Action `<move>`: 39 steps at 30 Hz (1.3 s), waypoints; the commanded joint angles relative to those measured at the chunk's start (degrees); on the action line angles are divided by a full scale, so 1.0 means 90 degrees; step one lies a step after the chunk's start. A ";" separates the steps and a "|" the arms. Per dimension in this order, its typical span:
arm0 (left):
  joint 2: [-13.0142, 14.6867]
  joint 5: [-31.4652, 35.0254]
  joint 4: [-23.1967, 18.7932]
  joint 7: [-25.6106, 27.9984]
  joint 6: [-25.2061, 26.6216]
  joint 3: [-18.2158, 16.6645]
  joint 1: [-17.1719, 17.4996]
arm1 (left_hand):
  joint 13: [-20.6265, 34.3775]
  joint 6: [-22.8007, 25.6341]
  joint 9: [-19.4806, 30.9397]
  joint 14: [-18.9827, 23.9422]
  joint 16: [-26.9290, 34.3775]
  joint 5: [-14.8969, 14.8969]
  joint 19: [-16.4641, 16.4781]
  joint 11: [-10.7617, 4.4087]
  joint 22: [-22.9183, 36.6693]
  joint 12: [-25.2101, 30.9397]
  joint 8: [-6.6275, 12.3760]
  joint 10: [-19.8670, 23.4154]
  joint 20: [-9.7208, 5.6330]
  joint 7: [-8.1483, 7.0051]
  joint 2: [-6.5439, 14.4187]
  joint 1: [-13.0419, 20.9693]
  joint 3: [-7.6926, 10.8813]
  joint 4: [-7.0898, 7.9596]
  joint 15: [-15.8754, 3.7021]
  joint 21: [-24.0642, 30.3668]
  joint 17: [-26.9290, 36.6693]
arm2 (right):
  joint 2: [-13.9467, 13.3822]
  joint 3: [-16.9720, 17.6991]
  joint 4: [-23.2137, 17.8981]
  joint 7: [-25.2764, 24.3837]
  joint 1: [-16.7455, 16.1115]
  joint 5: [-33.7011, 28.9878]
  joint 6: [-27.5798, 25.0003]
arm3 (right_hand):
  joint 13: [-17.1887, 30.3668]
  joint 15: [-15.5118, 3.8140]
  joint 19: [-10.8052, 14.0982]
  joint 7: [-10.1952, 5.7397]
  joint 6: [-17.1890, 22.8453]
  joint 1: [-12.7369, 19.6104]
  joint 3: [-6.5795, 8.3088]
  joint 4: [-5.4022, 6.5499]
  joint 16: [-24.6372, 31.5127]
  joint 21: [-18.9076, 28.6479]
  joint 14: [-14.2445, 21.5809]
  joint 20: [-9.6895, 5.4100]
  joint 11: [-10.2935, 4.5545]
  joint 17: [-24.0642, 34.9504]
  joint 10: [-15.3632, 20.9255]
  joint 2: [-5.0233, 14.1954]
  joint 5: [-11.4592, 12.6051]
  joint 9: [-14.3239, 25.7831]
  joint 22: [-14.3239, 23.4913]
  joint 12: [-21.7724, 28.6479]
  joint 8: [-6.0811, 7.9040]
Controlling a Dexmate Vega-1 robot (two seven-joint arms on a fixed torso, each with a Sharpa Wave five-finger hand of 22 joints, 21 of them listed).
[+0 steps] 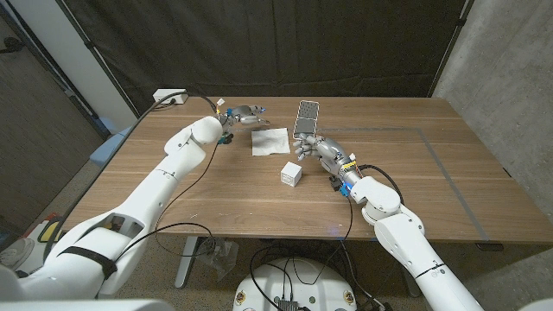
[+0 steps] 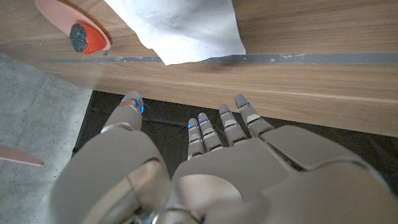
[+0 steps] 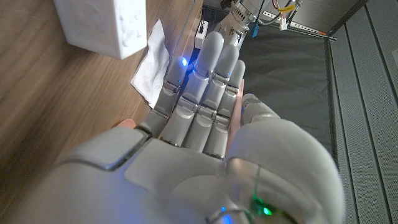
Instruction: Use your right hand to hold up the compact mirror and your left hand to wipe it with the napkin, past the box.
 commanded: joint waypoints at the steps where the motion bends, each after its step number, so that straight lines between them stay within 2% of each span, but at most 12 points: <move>1: 0.0159 0.1611 -0.0584 -0.1063 0.0472 0.0542 -0.0268 | 0.0019 -0.0003 0.0024 -0.0008 -0.0011 0.0065 -0.0012 -0.0008 0.0011 -0.0013 -0.0038 -0.0026 0.0033 -0.0018 -0.0084 0.0097 -0.0034 -0.0040 -0.0476 -0.0016 0.0007 | 0.0028 0.0012 0.0007 -0.0030 -0.0041 0.0072 0.0064 | 0.0026 -0.0250 -0.0013 -0.0069 0.0112 0.0166 -0.0007 0.0032 -0.0024 0.0045 0.0011 -0.0942 -0.0009 0.0015 0.0011 0.0098 0.0040 0.0005 -0.0042 0.0014 -0.0001; 2: 0.0156 0.1749 -0.0624 -0.1178 0.0525 0.0581 -0.0288 | 0.0020 -0.0004 0.0024 0.0000 -0.0008 0.0071 -0.0012 -0.0021 0.0011 -0.0006 -0.0039 -0.0009 0.0033 -0.0026 -0.0092 0.0120 -0.0033 -0.0048 -0.0476 -0.0017 0.0007 | 0.0019 0.0007 0.0017 -0.0022 -0.0037 0.0059 0.0087 | 0.0028 -0.0251 -0.0018 -0.0074 0.0099 0.0170 -0.0010 0.0035 -0.0017 0.0047 0.0026 -0.0944 0.0034 0.0025 0.0006 0.0096 0.0040 0.0013 -0.0056 0.0010 -0.0002; 10: 0.0066 0.2716 -0.0757 -0.1857 0.0736 0.0793 -0.0413 | 0.0026 -0.0069 0.0029 -0.0074 -0.0033 0.0143 -0.0030 -0.0038 0.0005 -0.0008 -0.0078 -0.0017 0.0057 -0.0024 -0.0145 0.0391 -0.0005 -0.0108 -0.0469 -0.0043 0.0004 | 0.0009 -0.0003 0.0053 0.0012 -0.0016 0.0075 0.0119 | 0.0039 -0.0250 -0.0014 -0.0074 0.0119 0.0199 -0.0018 0.0051 -0.0046 0.0079 0.0035 -0.0945 0.0035 0.0033 0.0005 0.0099 0.0042 0.0019 -0.0134 -0.0008 0.0004; 13: 0.0016 0.3027 -0.0734 -0.2117 0.0775 0.0861 -0.0482 | 0.0032 -0.0116 0.0035 -0.0161 -0.0054 0.0197 -0.0021 -0.0073 0.0002 -0.0031 -0.0106 -0.0085 0.0047 -0.0086 -0.0114 0.0678 0.0057 -0.0131 -0.0488 -0.0056 0.0003 | 0.0013 0.0002 0.0054 0.0012 -0.0015 0.0094 0.0106 | 0.0041 -0.0251 -0.0024 -0.0070 0.0118 0.0208 -0.0024 0.0058 -0.0053 0.0087 0.0051 -0.0947 0.0021 0.0030 0.0005 0.0100 0.0041 0.0017 -0.0161 -0.0016 0.0001; 18: -0.0090 0.3517 -0.0689 -0.2347 0.0830 0.0934 -0.0527 | 0.0038 -0.0123 0.0038 -0.0213 -0.0058 0.0221 -0.0038 -0.0107 0.0000 -0.0027 -0.0116 -0.0092 0.0016 -0.0102 -0.0075 0.0881 0.0105 -0.0126 -0.0494 -0.0074 0.0006 | 0.0012 0.0006 0.0079 0.0029 -0.0011 0.0107 0.0134 | 0.0041 -0.0250 -0.0024 -0.0060 0.0131 0.0228 -0.0030 0.0069 -0.0069 0.0111 0.0053 -0.0945 0.0017 0.0045 0.0018 0.0099 0.0042 0.0007 -0.0212 -0.0028 -0.0003; 22: -0.0184 0.3972 -0.0629 -0.2477 0.0903 0.1025 -0.0575 | 0.0047 -0.0020 0.0044 -0.0119 0.0000 0.0219 -0.0006 -0.0123 0.0001 0.0058 -0.0085 0.0124 -0.0007 -0.0105 -0.0078 0.1010 0.0109 -0.0072 -0.0536 -0.0076 0.0021 | 0.0022 0.0014 0.0075 0.0023 -0.0017 0.0118 0.0156 | 0.0040 -0.0249 -0.0037 -0.0061 0.0122 0.0246 -0.0039 0.0080 -0.0081 0.0131 0.0066 -0.0943 0.0038 0.0056 0.0031 0.0097 0.0042 0.0013 -0.0256 -0.0040 -0.0008; 35: -0.0403 0.4511 -0.0414 -0.2224 0.0595 0.1012 -0.0525 | 0.0057 -0.0074 0.0047 -0.0136 0.0016 0.0198 0.0021 -0.0124 0.0004 0.0028 -0.0125 0.0069 -0.0040 -0.0115 -0.0146 0.0968 0.0012 0.0041 -0.0568 -0.0081 0.0054 | 0.0042 0.0022 0.0099 0.0000 -0.0020 0.0130 0.0210 | 0.0059 -0.0251 -0.0054 -0.0061 0.0131 0.0292 -0.0064 0.0106 -0.0123 0.0194 0.0076 -0.0948 0.0032 0.0085 0.0037 0.0091 0.0043 0.0018 -0.0349 -0.0072 -0.0011; 39: -0.0456 0.4655 -0.0333 -0.2119 0.0527 0.1044 -0.0508 | 0.0059 -0.0045 0.0048 -0.0081 0.0042 0.0197 0.0043 -0.0175 0.0005 0.0051 -0.0118 0.0136 -0.0053 -0.0121 -0.0149 0.0973 -0.0008 0.0067 -0.0602 -0.0079 0.0062 | 0.0045 0.0029 0.0097 -0.0009 -0.0026 0.0136 0.0216 | 0.0070 -0.0252 -0.0050 -0.0052 0.0143 0.0302 -0.0067 0.0111 -0.0124 0.0208 0.0087 -0.0946 0.0040 0.0096 0.0045 0.0092 0.0044 0.0013 -0.0362 -0.0071 -0.0011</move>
